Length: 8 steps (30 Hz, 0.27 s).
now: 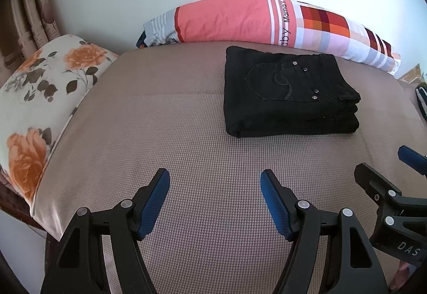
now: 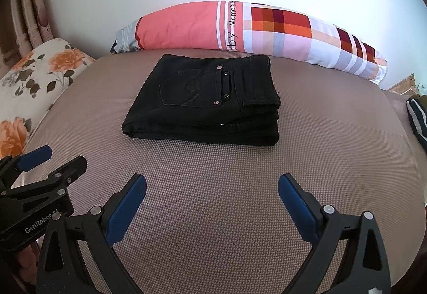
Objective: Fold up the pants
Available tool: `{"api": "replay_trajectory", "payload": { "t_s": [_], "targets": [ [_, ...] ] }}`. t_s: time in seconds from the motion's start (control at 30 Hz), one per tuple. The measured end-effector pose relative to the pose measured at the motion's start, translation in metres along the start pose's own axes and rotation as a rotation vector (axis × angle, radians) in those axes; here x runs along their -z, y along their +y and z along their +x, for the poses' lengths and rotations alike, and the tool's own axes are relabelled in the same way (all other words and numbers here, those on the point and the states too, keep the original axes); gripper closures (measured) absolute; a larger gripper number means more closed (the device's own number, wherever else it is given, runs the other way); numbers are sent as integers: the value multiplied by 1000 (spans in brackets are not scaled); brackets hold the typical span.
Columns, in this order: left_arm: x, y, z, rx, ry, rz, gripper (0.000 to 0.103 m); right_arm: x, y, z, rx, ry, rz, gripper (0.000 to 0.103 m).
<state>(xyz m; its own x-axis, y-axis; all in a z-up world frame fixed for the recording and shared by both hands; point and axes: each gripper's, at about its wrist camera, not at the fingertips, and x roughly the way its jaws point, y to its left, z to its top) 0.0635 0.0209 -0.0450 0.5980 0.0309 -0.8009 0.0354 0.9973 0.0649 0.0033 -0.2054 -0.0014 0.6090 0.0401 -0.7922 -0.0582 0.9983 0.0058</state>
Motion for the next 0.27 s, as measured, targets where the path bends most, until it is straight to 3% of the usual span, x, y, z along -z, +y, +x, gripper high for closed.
{"api": "replay_trajectory", "payload": {
  "t_s": [0.27],
  "targets": [
    [-5,3,2,15,1,10,32,2,-1,2,3,6,14,5]
  ]
}}
